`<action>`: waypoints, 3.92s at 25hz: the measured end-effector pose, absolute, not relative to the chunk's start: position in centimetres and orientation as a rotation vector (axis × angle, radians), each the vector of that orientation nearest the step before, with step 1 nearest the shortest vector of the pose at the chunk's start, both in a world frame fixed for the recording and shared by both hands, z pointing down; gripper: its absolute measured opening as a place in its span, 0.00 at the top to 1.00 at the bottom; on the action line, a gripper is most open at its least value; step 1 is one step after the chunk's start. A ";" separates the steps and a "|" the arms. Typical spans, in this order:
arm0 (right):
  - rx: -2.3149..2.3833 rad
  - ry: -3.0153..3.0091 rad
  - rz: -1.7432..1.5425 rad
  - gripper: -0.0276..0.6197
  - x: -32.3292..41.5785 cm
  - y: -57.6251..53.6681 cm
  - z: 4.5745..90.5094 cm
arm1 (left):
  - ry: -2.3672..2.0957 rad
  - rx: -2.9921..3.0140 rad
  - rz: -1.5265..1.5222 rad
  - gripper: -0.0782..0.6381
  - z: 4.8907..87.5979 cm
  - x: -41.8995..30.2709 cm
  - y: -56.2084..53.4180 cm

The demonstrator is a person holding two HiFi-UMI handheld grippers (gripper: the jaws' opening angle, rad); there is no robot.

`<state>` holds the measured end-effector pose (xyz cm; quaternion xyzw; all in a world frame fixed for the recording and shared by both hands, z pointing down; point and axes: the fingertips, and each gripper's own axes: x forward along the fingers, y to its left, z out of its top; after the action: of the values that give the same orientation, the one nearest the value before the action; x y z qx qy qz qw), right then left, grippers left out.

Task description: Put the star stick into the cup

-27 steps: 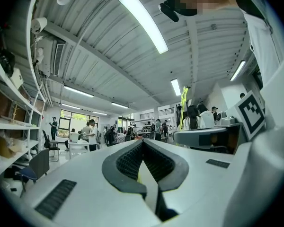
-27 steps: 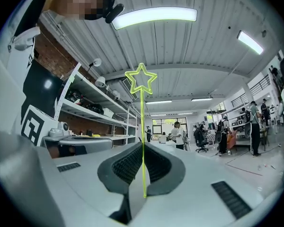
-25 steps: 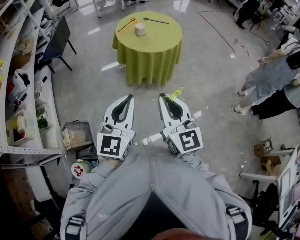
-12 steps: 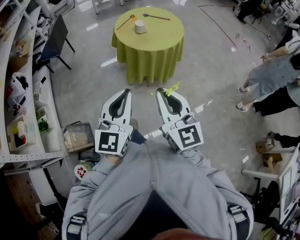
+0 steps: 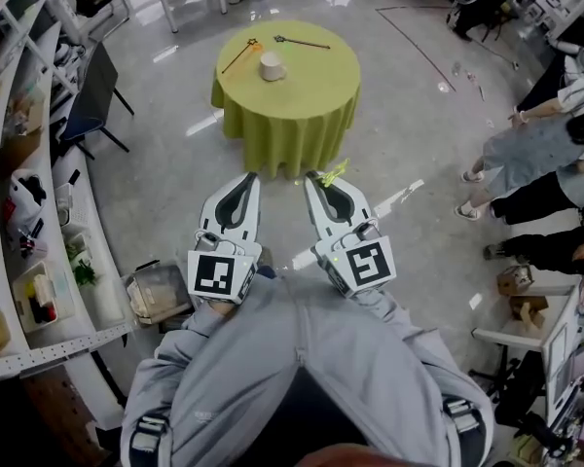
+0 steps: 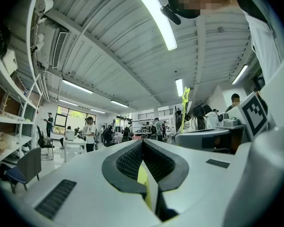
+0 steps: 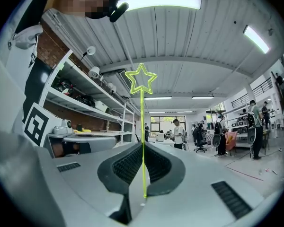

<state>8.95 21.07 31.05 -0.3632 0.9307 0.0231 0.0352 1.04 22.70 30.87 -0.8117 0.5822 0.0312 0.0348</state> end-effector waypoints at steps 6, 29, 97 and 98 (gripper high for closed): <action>-1.172 2.847 0.046 0.90 6.2 16.5 31.5 | 1.736 -2.554 0.083 0.87 31.2 -1.3 17.7; -1.360 2.808 0.020 0.90 0.1 9.2 33.1 | 1.622 -2.726 0.090 0.87 34.0 -7.7 10.3; -1.020 3.040 -0.132 0.90 -2.4 -37.0 38.8 | 1.896 -2.634 0.016 0.87 38.2 -8.3 -34.2; -1.018 3.048 -0.142 0.90 -2.5 -37.3 39.1 | 1.902 -2.632 0.012 0.87 38.3 -8.3 -34.5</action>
<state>-2.45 -37.32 39.06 -0.3162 0.9469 -0.0442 -0.0377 -8.33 -34.49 38.34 -0.8094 0.5848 0.0037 -0.0527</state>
